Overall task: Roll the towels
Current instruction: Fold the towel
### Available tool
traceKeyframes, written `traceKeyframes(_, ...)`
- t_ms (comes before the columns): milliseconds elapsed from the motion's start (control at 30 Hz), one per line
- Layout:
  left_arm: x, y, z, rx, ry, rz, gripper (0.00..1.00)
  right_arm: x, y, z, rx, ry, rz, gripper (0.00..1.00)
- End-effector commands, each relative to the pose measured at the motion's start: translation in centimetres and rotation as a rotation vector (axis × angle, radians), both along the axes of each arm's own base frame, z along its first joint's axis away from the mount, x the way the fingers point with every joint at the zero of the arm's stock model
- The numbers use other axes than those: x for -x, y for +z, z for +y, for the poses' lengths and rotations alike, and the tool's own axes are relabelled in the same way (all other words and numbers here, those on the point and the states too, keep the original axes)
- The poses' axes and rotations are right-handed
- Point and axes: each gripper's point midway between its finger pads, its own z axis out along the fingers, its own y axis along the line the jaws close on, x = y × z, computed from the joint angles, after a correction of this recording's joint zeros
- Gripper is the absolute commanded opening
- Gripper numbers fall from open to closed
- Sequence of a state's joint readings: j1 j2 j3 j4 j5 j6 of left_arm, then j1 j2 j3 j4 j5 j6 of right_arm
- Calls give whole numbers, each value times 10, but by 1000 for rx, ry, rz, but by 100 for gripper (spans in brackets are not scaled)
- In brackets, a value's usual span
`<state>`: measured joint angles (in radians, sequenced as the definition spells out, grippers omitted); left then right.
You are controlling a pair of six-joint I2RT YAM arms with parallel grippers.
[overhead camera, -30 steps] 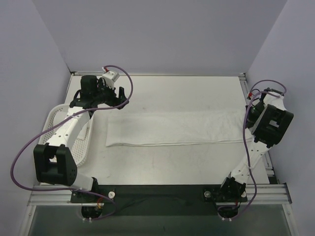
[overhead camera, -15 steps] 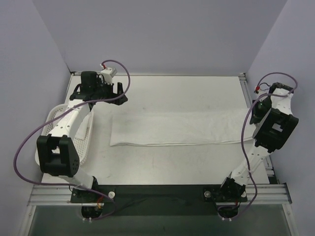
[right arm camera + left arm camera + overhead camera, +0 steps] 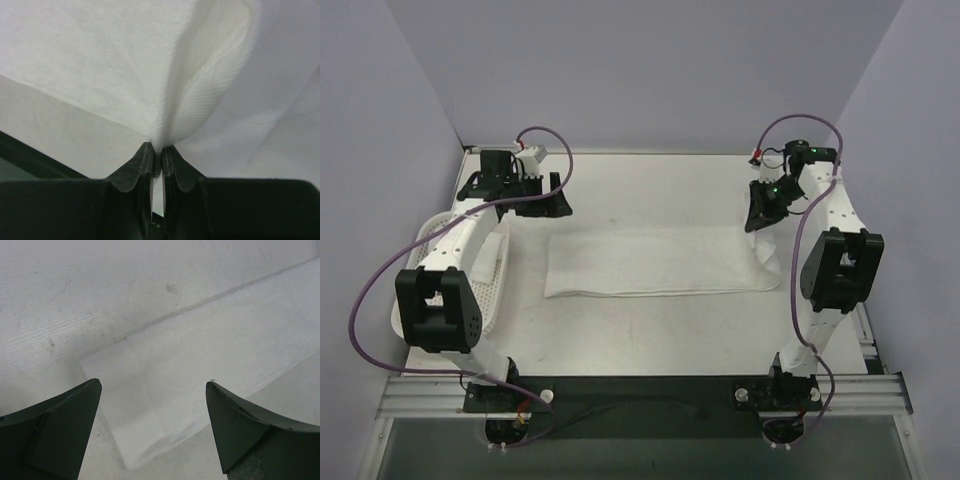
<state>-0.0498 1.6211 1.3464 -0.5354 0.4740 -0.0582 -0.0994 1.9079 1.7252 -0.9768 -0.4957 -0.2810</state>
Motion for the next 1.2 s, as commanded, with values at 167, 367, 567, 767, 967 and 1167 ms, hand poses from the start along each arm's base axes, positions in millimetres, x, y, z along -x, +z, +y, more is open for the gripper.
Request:
traceKeyframes(167,13,22,5,48,27,-39,97,6,10,130,-250,100,99,0)
traceKeyframes(367,13,23,9,89,73,-35,97,3,-2,180,-258,138,107,0)
traceKeyframes(567,15,20,10,89,84,-26,97,-1,-21,214,-250,129,128,0)
traceKeyframes(767,17,17,10,82,82,-22,97,3,-35,234,-238,139,139,0)
traceKeyframes(967,16,14,11,79,82,-18,97,18,-38,243,-220,172,140,0)
traceKeyframes(1167,17,12,11,77,85,-9,97,29,-41,247,-195,202,141,0)
